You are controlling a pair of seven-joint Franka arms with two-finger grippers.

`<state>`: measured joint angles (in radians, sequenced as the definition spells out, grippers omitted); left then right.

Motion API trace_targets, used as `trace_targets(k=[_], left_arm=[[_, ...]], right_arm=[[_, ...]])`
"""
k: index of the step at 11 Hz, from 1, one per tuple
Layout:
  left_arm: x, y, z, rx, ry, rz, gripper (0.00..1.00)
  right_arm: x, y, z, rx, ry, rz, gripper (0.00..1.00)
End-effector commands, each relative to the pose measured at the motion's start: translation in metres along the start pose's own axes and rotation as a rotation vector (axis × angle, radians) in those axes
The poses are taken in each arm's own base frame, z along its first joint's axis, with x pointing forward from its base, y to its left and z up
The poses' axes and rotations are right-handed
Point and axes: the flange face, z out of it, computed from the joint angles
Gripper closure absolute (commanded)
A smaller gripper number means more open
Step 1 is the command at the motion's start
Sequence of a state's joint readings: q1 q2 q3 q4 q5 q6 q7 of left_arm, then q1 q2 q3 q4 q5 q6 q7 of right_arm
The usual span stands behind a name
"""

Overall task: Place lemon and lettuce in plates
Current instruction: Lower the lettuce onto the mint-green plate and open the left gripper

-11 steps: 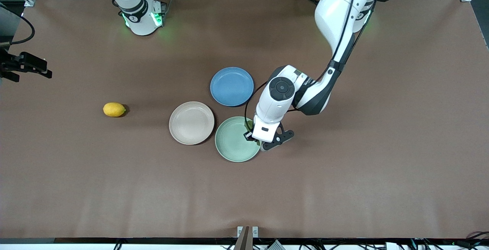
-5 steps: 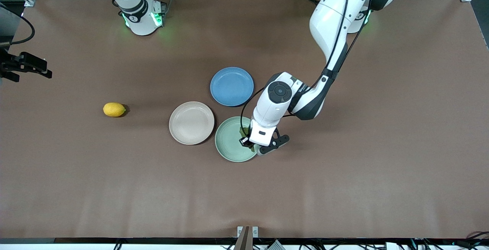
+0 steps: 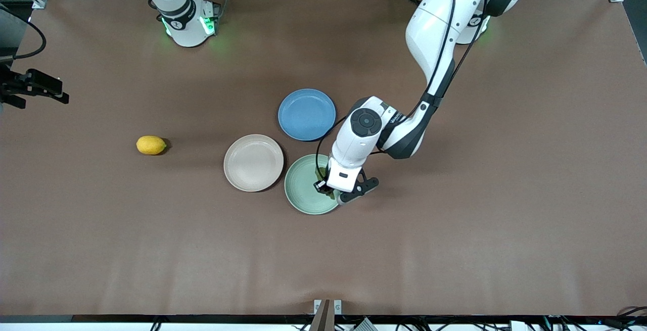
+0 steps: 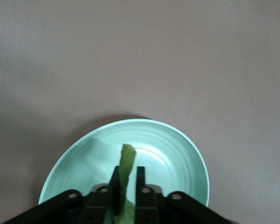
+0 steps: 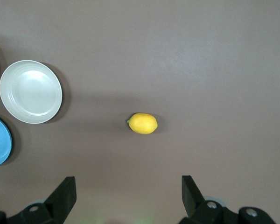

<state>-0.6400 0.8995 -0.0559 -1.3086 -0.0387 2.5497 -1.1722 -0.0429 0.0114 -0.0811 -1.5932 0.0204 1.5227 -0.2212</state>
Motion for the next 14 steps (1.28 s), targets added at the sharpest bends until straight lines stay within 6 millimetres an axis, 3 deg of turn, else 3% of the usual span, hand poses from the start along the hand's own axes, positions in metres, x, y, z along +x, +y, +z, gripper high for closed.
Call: trace_targets(k=[1,4,6,7,10,12,14], left_arm=[[0.006,0.005,-0.005,-0.018,0.015,0.025,0.0],[0.008,0.004,-0.009,-0.013,0.014,0.035,0.0],[0.01,0.002,-0.013,0.021,0.004,0.044,0.0],[0.016,-0.002,-0.017,0.048,-0.002,0.081,0.0],[0.036,-0.014,-0.033,0.141,-0.047,0.171,0.0],[0.043,-0.019,-0.039,0.165,-0.06,0.195,0.0],[0.055,-0.028,-0.052,0.205,-0.089,0.255,0.0]], right_arm=[[-0.019,0.014,0.097,0.017,-0.043,0.027,0.0],[-0.008,0.016,0.059,-0.007,0.038,0.026,0.0],[-0.007,0.015,0.022,-0.016,0.082,0.026,0.0],[-0.01,0.013,0.018,-0.01,0.059,0.024,0.0],[-0.01,0.015,0.029,-0.003,0.024,0.023,0.0],[-0.006,0.017,0.055,0.012,-0.046,0.029,0.0],[-0.002,0.034,0.083,0.023,-0.09,0.06,0.0]])
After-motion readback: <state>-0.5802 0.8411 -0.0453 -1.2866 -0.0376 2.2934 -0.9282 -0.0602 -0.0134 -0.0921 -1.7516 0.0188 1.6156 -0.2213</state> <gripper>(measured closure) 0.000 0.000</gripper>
